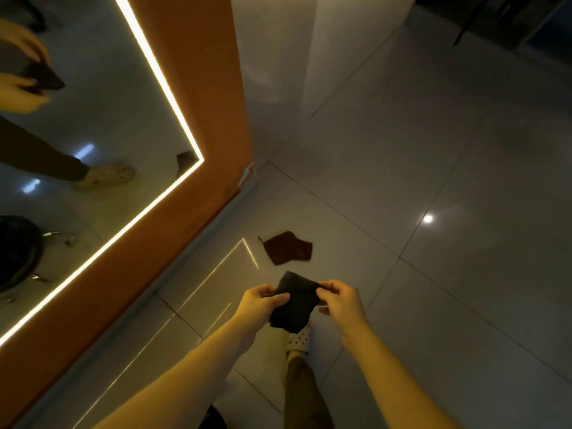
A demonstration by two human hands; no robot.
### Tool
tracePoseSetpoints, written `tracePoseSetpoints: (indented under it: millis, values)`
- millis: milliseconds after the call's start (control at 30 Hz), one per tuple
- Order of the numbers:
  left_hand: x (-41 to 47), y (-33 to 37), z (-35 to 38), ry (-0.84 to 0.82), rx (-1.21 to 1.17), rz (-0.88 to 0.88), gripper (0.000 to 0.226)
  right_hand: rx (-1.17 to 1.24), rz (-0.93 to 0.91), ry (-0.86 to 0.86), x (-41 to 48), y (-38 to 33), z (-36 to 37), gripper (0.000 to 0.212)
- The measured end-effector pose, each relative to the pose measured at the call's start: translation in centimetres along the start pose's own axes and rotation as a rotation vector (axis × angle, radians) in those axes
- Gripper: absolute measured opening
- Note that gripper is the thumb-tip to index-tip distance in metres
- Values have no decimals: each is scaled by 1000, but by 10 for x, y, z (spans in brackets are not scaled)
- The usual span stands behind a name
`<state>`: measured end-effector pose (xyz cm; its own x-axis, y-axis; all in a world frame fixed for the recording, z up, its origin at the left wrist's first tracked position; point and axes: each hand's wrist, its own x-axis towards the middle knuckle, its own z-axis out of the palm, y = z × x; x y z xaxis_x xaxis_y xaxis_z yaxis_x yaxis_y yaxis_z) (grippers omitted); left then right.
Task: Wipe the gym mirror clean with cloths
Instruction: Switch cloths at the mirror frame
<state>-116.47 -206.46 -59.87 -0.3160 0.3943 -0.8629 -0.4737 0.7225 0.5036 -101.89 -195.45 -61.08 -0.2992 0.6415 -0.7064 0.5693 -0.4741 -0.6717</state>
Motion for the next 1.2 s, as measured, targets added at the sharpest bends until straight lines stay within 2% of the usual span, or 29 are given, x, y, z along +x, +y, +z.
tracePoseSetpoints:
  millis: [133,267,567,700,800,933,1000,1067,1133,1200]
  values:
    - [87,9,38,-21,12,-91,17,30,112,14,97,31,-14,13]
    - [159,7,72,-27,30,-153,19,-4,121,46,172,68,-21,13]
    - [283,-30,101,-107,41,-207,27,-71,199,67,283,143,-20,16]
    - [348,-63,91,10,214,-188,32,-295,262,106,336,171,-19,37]
    - [397,-80,65,136,358,-159,34,-383,251,65,378,184,0,38]
    - [462,-89,33,217,452,-22,38,-453,137,-9,436,192,41,36]
    - [487,-95,22,250,435,7,47,-488,64,-37,459,194,63,40]
    - [507,-105,18,286,375,-30,63,-531,13,-24,479,194,85,54]
    - [521,-112,22,280,242,-78,81,-546,2,-9,494,198,107,68]
    - [534,-118,27,270,68,-94,85,-580,30,-44,500,204,127,74]
